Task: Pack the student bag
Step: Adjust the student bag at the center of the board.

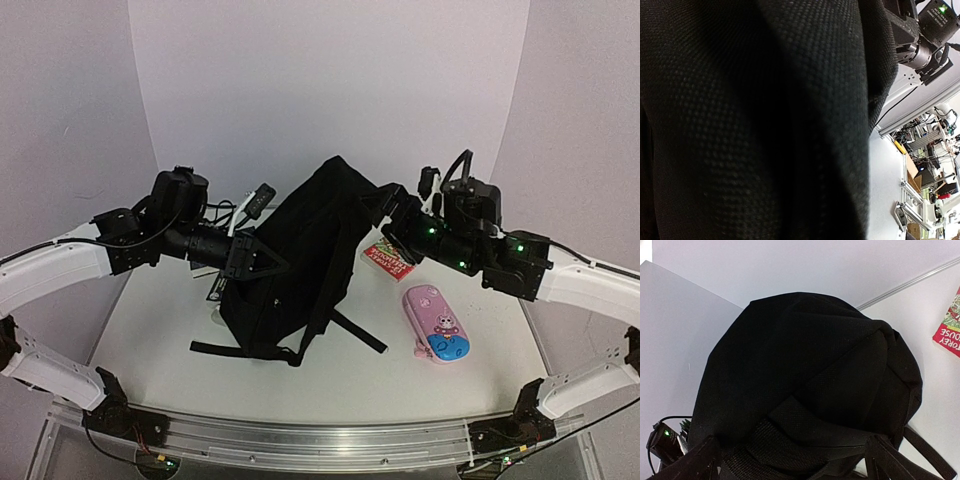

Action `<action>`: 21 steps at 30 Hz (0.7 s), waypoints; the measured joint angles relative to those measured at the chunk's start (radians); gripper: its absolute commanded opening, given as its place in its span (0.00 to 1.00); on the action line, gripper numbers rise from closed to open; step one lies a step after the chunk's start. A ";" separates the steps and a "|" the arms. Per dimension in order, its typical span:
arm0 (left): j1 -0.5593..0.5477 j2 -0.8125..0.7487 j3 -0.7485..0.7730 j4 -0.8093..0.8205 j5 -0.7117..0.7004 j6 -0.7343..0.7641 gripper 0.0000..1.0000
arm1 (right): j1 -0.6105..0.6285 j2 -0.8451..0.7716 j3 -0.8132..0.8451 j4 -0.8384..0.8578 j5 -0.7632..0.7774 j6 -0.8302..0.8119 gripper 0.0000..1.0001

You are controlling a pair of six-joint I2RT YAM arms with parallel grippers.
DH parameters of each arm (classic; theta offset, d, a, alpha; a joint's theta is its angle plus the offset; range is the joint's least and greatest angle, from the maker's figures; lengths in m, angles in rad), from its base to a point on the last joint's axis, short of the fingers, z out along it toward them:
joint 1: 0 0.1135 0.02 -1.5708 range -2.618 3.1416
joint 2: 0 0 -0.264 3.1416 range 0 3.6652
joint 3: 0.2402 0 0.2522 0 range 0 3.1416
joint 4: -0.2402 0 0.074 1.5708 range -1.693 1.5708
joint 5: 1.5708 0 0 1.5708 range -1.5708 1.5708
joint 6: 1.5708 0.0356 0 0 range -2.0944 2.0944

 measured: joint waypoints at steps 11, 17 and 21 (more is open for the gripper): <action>-0.003 0.000 0.000 -0.026 -0.003 0.003 0.02 | 0.008 0.053 0.011 0.063 -0.012 0.019 0.65; -0.002 0.001 0.003 -0.044 0.008 0.003 0.06 | 0.009 0.113 0.036 0.101 -0.017 0.011 0.28; -0.003 0.009 0.022 -0.075 0.026 0.000 0.36 | 0.011 0.127 0.046 0.112 -0.016 -0.009 0.02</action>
